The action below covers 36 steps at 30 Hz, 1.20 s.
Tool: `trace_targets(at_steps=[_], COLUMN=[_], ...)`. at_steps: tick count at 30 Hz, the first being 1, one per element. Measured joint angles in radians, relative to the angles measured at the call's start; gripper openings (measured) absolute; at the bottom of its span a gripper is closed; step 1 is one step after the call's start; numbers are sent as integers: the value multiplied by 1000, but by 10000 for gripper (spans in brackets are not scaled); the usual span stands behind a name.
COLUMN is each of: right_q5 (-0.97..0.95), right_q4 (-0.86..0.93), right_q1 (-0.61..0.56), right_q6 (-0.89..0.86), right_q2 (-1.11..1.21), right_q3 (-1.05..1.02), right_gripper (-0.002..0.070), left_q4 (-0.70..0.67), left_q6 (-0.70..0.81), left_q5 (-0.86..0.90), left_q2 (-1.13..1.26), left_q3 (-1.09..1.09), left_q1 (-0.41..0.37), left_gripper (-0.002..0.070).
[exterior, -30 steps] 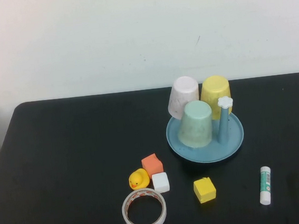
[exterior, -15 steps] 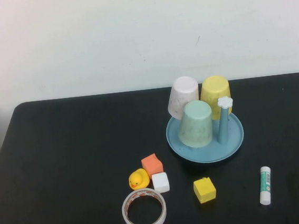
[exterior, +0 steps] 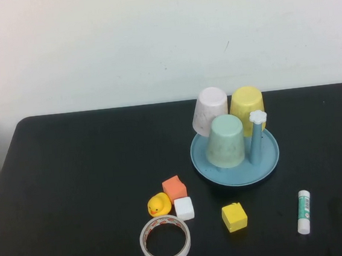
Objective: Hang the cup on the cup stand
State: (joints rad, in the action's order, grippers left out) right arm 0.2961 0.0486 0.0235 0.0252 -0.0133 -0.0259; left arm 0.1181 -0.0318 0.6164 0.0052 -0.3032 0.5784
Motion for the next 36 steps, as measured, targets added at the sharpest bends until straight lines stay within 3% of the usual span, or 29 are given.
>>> trace_targets(at_steps=[9,36], right_q5=[31,43], right_q4=[43,49], right_q1=[35,35], right_q6=[-113,-135], right_q2=[0,0], right_q3=[3,5], right_gripper=[0,0], left_q4=[0,0], left_q6=[0,0], left_q5=[0,0], left_q2=[0,0], left_q3=[0,0], left_q1=[0,0], left_gripper=[0,-1])
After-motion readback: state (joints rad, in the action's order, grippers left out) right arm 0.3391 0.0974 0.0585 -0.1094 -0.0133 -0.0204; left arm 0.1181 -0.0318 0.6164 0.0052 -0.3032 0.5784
